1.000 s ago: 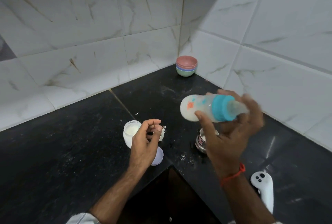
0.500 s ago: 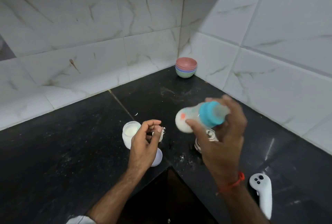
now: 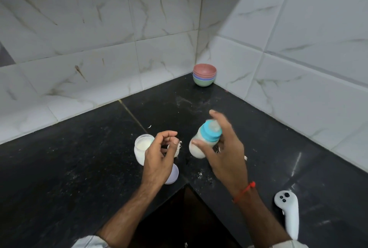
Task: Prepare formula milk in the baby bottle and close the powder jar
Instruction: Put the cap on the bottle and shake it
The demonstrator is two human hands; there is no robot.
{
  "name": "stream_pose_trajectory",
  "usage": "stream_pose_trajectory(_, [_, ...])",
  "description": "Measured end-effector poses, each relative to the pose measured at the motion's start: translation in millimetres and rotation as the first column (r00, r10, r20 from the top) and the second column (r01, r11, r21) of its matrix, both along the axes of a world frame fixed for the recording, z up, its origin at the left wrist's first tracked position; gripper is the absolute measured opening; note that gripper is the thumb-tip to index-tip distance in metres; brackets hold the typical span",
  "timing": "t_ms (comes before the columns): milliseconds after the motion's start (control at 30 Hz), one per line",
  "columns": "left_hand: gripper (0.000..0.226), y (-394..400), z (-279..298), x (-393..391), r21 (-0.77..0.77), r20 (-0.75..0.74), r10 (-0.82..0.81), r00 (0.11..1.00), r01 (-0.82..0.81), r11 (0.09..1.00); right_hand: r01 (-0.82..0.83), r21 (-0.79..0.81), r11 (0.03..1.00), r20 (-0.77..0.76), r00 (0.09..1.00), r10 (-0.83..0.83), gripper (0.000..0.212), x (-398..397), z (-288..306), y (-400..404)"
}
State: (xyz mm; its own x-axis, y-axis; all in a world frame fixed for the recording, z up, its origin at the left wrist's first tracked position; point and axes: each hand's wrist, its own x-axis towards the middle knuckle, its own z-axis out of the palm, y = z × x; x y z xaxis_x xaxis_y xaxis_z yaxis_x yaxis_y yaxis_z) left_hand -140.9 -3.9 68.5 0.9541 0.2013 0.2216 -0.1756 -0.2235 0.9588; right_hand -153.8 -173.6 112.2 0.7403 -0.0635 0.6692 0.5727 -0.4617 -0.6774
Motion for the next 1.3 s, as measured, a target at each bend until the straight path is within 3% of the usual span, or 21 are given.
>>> stream_pose_trajectory(67, [0.014, 0, 0, -1, 0.018, 0.006, -0.004, 1.000, 0.004, 1.000, -0.011, -0.011, 1.000, -0.037, 0.999, 0.011, 0.081, -4, 0, -1])
stream_pose_trajectory(167, [0.014, 1, 1, 1, 0.011, -0.002, 0.004, 1.000, -0.004, 1.000, -0.007, 0.257, 0.966, 0.200, 0.979, -0.046, 0.081, -9, 23, 1])
stream_pose_trajectory(200, [0.014, 2, 2, 3, 0.009, -0.002, 0.005, 1.000, -0.005, 1.000, -0.014, 0.277, 0.961, 0.260, 0.964, -0.060, 0.078, -6, 24, 0])
stream_pose_trajectory(233, [0.014, 2, 3, 4, 0.008, -0.004, 0.006, 1.000, -0.006, 1.000, 0.000, 0.227, 0.974, 0.263, 0.963, -0.061, 0.073, -1, 22, 0])
stream_pose_trajectory(333, [0.015, 1, 5, 3, 0.013, 0.009, -0.002, 1.000, 0.002, 1.000, -0.031, -0.067, 0.997, -0.006, 1.000, 0.031, 0.074, -1, 14, 2])
stream_pose_trajectory(367, [0.015, 2, 5, 3, 0.022, 0.013, -0.005, 1.000, 0.005, 1.000, -0.038, -0.062, 0.997, -0.003, 0.999, 0.037, 0.076, -3, 14, 3])
stream_pose_trajectory(467, [0.015, 4, 5, 3, 0.022, 0.018, 0.010, 1.000, -0.010, 1.000, -0.048, 0.221, 0.974, 0.242, 0.970, -0.007, 0.078, -12, 38, 5])
stream_pose_trajectory(533, [0.014, 5, 4, 3, 0.019, 0.010, 0.017, 1.000, -0.017, 1.000, -0.033, 0.208, 0.978, 0.328, 0.944, -0.038, 0.078, -7, 37, 3])
stream_pose_trajectory(633, [0.015, 3, 6, 1, 0.017, 0.010, -0.002, 1.000, 0.002, 1.000, -0.040, -0.035, 0.999, 0.002, 0.999, 0.040, 0.075, 0, 24, 4])
stream_pose_trajectory(667, [0.015, 3, 6, 1, 0.024, 0.015, -0.009, 1.000, 0.008, 1.000, -0.045, -0.022, 0.999, -0.039, 0.998, 0.044, 0.076, -1, 22, 4])
stream_pose_trajectory(733, [0.015, 3, 6, 1, 0.028, 0.023, -0.003, 1.000, 0.003, 1.000, -0.052, 0.196, 0.979, 0.017, 0.999, 0.050, 0.079, -7, 36, 6])
stream_pose_trajectory(800, [0.015, 3, 5, 2, 0.017, 0.015, 0.005, 1.000, -0.005, 1.000, -0.099, 0.369, 0.924, 0.191, 0.981, 0.028, 0.083, -10, 45, 5])
stream_pose_trajectory(867, [0.014, 3, 4, 2, 0.015, 0.004, 0.004, 1.000, -0.004, 1.000, -0.039, 0.246, 0.968, 0.244, 0.970, -0.023, 0.081, -2, 32, 3])
stream_pose_trajectory(933, [0.014, 2, 3, 1, 0.020, 0.008, -0.008, 1.000, 0.008, 1.000, -0.010, 0.043, 0.999, 0.024, 1.000, 0.009, 0.080, 5, 12, 0])
stream_pose_trajectory(1000, [0.015, 2, 3, 0, 0.035, 0.022, -0.014, 1.000, 0.013, 0.999, -0.001, 0.066, 0.998, -0.045, 0.999, 0.004, 0.081, 1, 6, -1])
stream_pose_trajectory(1100, [0.014, 3, 1, 1, 0.028, 0.008, 0.000, 1.000, 0.000, 1.000, 0.000, 0.198, 0.980, 0.137, 0.990, -0.028, 0.082, -2, 12, -1])
stream_pose_trajectory(1133, [0.014, 2, 0, 1, 0.023, 0.000, -0.003, 1.000, 0.003, 1.000, 0.000, 0.159, 0.987, 0.146, 0.989, -0.024, 0.080, 2, 10, -2])
stream_pose_trajectory(1233, [0.015, 1, -2, 1, 0.037, 0.006, -0.015, 1.000, 0.015, 0.999, -0.027, -0.025, 0.999, -0.082, 0.996, 0.025, 0.081, 5, 5, -2])
stream_pose_trajectory(1300, [0.015, 1, -1, 1, 0.039, 0.017, -0.006, 1.000, 0.006, 0.999, 0.025, 0.037, 0.999, -0.028, 0.999, -0.024, 0.083, -1, 14, -1])
